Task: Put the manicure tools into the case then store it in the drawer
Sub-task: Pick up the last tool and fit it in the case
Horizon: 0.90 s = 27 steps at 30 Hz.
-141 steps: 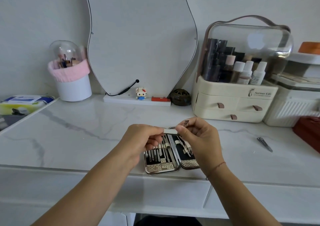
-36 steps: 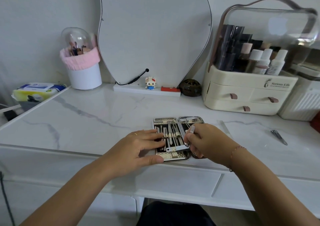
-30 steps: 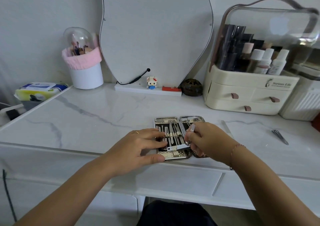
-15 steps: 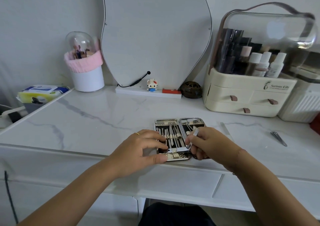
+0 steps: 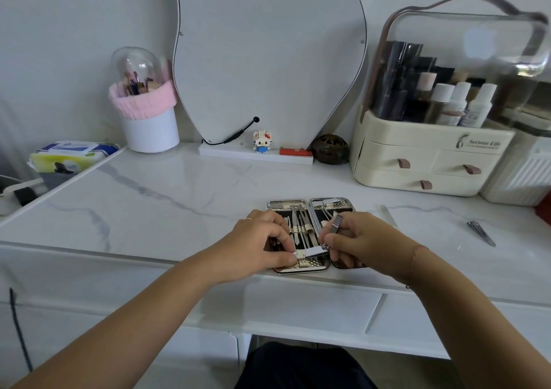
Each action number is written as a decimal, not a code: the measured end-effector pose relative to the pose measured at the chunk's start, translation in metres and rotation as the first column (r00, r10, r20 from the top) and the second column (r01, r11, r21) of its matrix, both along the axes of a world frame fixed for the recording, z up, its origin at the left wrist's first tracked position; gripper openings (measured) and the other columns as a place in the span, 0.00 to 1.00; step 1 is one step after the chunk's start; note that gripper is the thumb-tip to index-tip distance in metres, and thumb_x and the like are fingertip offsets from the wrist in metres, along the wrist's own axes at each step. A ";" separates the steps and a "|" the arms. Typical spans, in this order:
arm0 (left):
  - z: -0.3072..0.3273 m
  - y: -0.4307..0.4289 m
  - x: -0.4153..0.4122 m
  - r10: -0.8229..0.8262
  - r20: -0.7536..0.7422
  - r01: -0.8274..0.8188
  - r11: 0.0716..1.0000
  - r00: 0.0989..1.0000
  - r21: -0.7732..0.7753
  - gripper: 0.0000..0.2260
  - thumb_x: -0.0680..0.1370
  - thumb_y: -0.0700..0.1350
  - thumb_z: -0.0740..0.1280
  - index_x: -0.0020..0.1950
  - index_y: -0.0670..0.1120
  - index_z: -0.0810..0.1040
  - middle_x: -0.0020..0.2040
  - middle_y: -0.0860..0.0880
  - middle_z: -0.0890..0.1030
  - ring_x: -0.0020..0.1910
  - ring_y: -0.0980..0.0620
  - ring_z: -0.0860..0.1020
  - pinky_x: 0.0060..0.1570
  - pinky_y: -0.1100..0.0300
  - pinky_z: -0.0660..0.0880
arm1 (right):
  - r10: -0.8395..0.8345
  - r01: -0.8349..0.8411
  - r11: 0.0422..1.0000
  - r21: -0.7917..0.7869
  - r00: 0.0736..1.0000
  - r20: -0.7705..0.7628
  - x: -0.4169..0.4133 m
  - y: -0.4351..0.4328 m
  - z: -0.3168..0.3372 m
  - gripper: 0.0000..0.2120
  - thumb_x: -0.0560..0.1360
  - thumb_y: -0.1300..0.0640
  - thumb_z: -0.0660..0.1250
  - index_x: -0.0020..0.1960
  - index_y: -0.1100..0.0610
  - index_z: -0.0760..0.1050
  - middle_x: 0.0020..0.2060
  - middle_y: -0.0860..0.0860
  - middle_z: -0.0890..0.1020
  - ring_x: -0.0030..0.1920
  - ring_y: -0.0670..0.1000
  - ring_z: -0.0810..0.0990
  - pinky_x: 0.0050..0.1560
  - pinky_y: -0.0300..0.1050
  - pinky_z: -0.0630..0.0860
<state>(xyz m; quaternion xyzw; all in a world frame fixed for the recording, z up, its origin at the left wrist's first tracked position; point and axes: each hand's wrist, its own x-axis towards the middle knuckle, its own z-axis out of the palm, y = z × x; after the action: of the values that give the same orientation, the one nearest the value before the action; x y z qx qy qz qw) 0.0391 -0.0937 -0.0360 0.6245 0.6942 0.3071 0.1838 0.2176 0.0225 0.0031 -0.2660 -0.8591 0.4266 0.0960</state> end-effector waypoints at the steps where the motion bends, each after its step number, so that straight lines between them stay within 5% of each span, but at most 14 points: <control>1: -0.001 0.000 -0.001 -0.010 0.004 0.010 1.000 1.000 0.001 0.04 0.71 0.51 0.73 0.42 0.59 0.79 0.54 0.60 0.72 0.60 0.62 0.66 0.64 0.59 0.63 | 0.007 -0.007 0.999 0.033 1.000 0.017 -0.002 0.000 0.001 0.06 0.77 0.63 0.61 0.46 0.63 0.76 0.29 0.52 0.79 0.26 0.46 0.72 0.28 0.32 0.70; 12: 0.003 -0.005 -0.006 -0.080 0.055 0.080 0.997 0.995 0.011 0.06 0.76 0.44 0.67 0.43 0.56 0.77 0.55 0.60 0.74 0.61 0.62 0.66 0.62 0.64 0.63 | 0.016 -0.047 0.947 0.317 0.995 0.102 -0.017 -0.012 -0.001 0.06 0.76 0.60 0.59 0.46 0.58 0.74 0.30 0.47 0.78 0.27 0.43 0.74 0.31 0.33 0.71; 16: 0.005 -0.007 -0.008 -0.080 0.088 0.077 0.996 0.993 0.037 0.04 0.77 0.41 0.66 0.46 0.50 0.78 0.55 0.59 0.76 0.59 0.62 0.69 0.60 0.67 0.65 | 0.034 -0.105 0.884 0.456 0.987 0.159 -0.015 -0.016 0.003 0.05 0.78 0.57 0.57 0.48 0.53 0.72 0.36 0.44 0.75 0.38 0.44 0.73 0.40 0.39 0.69; 20: 0.003 -0.008 -0.007 -0.070 0.093 0.065 0.996 0.993 0.058 0.03 0.77 0.49 0.66 0.45 0.52 0.78 0.53 0.60 0.77 0.58 0.62 0.70 0.59 0.65 0.68 | 0.119 -0.251 0.816 0.520 0.954 0.274 -0.015 -0.022 0.008 0.13 0.81 0.57 0.53 0.54 0.61 0.73 0.49 0.55 0.77 0.50 0.53 0.73 0.52 0.45 0.67; 24: 0.002 -0.007 -0.007 -0.085 0.117 0.076 0.994 0.989 0.080 0.18 0.71 0.63 0.63 0.47 0.51 0.80 0.52 0.59 0.78 0.57 0.62 0.71 0.58 0.68 0.68 | 0.205 -0.294 0.853 0.431 0.949 0.240 -0.017 -0.011 0.014 0.11 0.78 0.54 0.61 0.48 0.59 0.79 0.38 0.53 0.81 0.39 0.48 0.76 0.42 0.41 0.70; 27: 0.003 -0.009 -0.005 -0.086 0.162 0.071 0.993 0.983 0.092 0.21 0.69 0.65 0.63 0.48 0.50 0.81 0.50 0.58 0.79 0.56 0.61 0.73 0.57 0.66 0.70 | 0.172 -0.211 0.926 0.315 0.974 0.146 -0.021 -0.002 0.011 0.03 0.72 0.54 0.70 0.42 0.52 0.82 0.23 0.44 0.79 0.26 0.42 0.75 0.34 0.34 0.71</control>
<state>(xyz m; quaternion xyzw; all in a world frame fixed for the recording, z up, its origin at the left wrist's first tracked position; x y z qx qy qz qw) 0.0341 -0.1022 -0.0326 0.6310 0.6374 0.3802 0.2260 0.1968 0.0206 0.0141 -0.1855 -0.9440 0.2688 0.0467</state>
